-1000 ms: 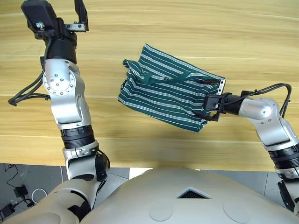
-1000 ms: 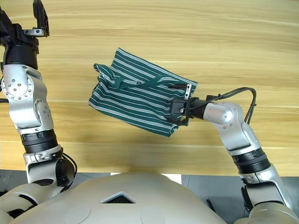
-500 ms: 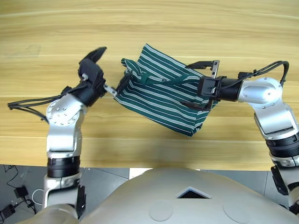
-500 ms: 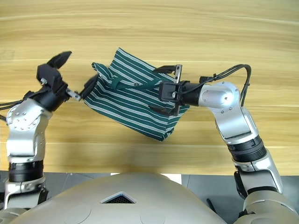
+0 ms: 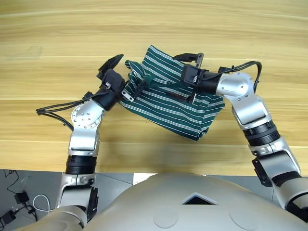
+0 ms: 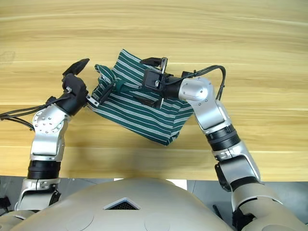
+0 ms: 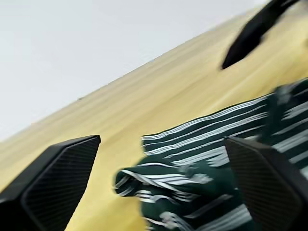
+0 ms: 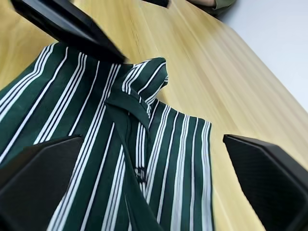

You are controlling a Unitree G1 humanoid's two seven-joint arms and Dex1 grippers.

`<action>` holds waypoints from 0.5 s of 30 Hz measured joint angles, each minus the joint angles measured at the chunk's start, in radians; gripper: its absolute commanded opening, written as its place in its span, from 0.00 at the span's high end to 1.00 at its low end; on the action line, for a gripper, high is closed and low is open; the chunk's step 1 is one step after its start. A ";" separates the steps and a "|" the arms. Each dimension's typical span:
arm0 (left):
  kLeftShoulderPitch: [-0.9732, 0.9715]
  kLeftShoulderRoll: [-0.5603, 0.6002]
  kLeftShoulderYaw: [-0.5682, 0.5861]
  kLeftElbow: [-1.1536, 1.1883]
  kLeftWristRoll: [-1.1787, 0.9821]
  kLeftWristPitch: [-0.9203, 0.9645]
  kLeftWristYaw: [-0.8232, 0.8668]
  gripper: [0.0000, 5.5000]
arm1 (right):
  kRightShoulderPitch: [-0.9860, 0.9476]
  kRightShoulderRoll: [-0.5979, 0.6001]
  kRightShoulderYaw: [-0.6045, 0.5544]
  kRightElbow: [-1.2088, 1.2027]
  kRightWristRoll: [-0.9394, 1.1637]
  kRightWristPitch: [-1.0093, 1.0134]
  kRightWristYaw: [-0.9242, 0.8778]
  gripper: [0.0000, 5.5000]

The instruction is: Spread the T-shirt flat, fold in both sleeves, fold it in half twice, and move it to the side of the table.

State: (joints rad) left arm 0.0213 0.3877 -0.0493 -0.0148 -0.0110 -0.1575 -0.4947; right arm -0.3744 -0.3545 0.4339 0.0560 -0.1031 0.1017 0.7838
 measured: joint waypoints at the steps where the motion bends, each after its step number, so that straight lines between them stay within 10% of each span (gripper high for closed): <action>1: -0.005 -0.003 -0.007 0.011 0.013 -0.014 0.009 0.14 | -0.005 0.006 0.001 0.006 0.000 -0.006 -0.003 0.02; 15: 0.010 0.005 -0.030 0.002 -0.116 -0.028 -0.115 0.14 | -0.042 0.099 0.017 0.167 -0.042 -0.072 -0.057 0.02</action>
State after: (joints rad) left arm 0.0317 0.3924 -0.0793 -0.0125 -0.1266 -0.1858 -0.6097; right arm -0.4162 -0.2554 0.4513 0.2234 -0.1453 0.0294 0.7267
